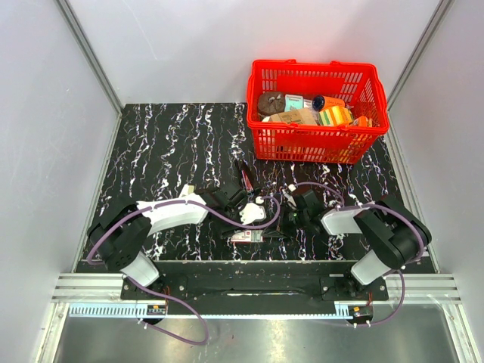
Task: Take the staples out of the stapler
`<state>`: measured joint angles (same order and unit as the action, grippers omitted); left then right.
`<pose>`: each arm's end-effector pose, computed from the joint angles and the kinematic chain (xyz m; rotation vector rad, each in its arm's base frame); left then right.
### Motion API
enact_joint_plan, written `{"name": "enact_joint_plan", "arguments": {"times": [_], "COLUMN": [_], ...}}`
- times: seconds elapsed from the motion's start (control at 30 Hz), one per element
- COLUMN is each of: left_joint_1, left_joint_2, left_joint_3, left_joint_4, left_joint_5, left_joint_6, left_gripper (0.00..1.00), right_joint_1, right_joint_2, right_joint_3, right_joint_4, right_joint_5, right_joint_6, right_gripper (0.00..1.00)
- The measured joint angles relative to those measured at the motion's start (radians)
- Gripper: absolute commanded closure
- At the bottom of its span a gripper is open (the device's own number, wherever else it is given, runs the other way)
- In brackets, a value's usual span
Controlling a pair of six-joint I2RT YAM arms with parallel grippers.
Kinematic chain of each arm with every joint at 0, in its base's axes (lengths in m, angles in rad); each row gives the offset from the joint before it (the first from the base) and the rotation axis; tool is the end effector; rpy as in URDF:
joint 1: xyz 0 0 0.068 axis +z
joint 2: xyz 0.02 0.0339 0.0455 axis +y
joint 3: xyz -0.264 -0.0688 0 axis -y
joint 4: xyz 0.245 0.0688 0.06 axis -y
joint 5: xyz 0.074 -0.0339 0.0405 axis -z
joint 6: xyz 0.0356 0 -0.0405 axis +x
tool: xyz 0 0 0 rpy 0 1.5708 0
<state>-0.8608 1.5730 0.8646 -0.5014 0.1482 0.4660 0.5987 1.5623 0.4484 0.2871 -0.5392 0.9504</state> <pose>0.1813 -0.2190 0.1615 1.7547 2.1835 -0.3041 0.1966 0.1563 0.1072 0.1851 2.7000 1.2657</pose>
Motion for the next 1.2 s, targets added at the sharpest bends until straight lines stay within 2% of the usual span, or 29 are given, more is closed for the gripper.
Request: {"name": "enact_joint_plan", "arguments": {"times": [0.47,0.87,1.2], "left_joint_1": [0.0,0.0,-0.001], "left_joint_2": [0.0,0.006,0.006], "left_joint_3": [0.0,0.006,0.014], "left_joint_4": [0.0,-0.002,-0.008], "left_joint_5": [0.0,-0.001,-0.004], "left_joint_6": [0.0,0.0,0.0], "left_gripper": [0.54,0.54,0.55], "right_joint_1": [0.003,0.023,0.042], "right_joint_2": [0.07,0.13,0.175], "right_joint_3": [0.008,0.023,0.032], "right_joint_4": [0.097,0.196,0.268], "right_joint_5": [-0.049,-0.067,-0.081], "right_joint_6": [0.027,0.067,0.097], "right_gripper": [0.86,0.73,0.73]}}
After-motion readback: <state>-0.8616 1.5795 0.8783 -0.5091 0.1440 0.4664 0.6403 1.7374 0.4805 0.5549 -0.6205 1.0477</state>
